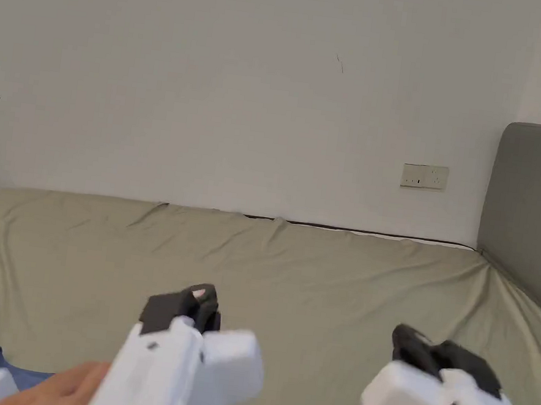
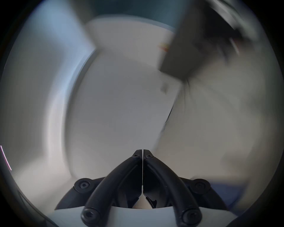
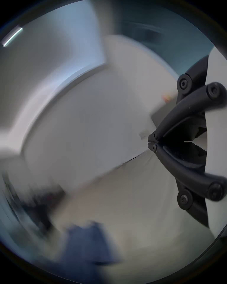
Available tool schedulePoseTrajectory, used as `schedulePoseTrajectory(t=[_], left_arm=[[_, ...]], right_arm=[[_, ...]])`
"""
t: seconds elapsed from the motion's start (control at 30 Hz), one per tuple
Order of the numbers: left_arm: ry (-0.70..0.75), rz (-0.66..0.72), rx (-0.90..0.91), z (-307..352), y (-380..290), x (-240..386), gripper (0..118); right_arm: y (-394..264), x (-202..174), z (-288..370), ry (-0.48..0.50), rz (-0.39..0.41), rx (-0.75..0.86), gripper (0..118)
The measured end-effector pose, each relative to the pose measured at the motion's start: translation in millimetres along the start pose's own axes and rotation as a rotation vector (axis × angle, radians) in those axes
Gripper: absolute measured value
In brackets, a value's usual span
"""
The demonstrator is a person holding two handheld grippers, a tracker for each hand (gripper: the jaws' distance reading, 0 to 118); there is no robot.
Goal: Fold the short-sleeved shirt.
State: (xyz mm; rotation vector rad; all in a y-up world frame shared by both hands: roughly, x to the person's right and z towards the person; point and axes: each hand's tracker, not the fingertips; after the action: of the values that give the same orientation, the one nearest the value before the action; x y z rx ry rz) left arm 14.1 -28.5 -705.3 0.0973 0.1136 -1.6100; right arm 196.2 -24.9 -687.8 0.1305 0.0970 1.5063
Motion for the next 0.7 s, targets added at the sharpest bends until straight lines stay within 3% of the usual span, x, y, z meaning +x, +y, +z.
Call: schedulePoseTrajectory(t=[0.03,0.07,0.1,0.13,0.2,0.3,0.37,0.43,0.47,0.53,0.63,0.7], left_arm=[[0.037,-0.293,0.025,-2,-8,26,0],[0.055,-0.501,0.057,-6,-22,45,0],[0.056,-0.544,0.082,-9,-29,53,0],[0.023,-0.487,0.088,-9,-31,53,0],[-0.107,-0.035,-0.021,-9,-21,27,0],[-0.366,0.872,-0.191,-22,-27,-36,0],[-0.534,1.587,-0.103,-26,-61,-57,0],[-0.593,1.949,0.06,-23,-79,-52,0],[-0.561,2.049,0.099,-19,-77,-50,0],[-0.426,2.001,0.066,-8,-67,-58,0],[-0.245,1.747,0.017,4,-43,-78,0],[-0.207,1.718,0.022,8,-38,-83,0]], right_arm=[[-4,-19,0,0.04,0.24,-0.001,0],[-9,-38,-1,0.076,0.422,-0.003,0],[-13,-43,1,0.091,0.466,-0.003,0],[-17,-43,1,0.104,0.398,0.011,0],[-18,-24,0,0.132,0.054,-0.013,0],[-30,30,-3,0.081,-0.665,-0.066,0],[-45,50,4,-0.02,-1.149,-0.091,0],[-58,54,13,-0.059,-1.436,-0.018,0],[-62,51,14,-0.001,-1.587,-0.042,0],[-60,57,16,0.015,-1.559,-0.012,0],[-58,64,19,-0.035,-1.456,-0.011,0],[-56,64,19,-0.046,-1.463,-0.014,0]])
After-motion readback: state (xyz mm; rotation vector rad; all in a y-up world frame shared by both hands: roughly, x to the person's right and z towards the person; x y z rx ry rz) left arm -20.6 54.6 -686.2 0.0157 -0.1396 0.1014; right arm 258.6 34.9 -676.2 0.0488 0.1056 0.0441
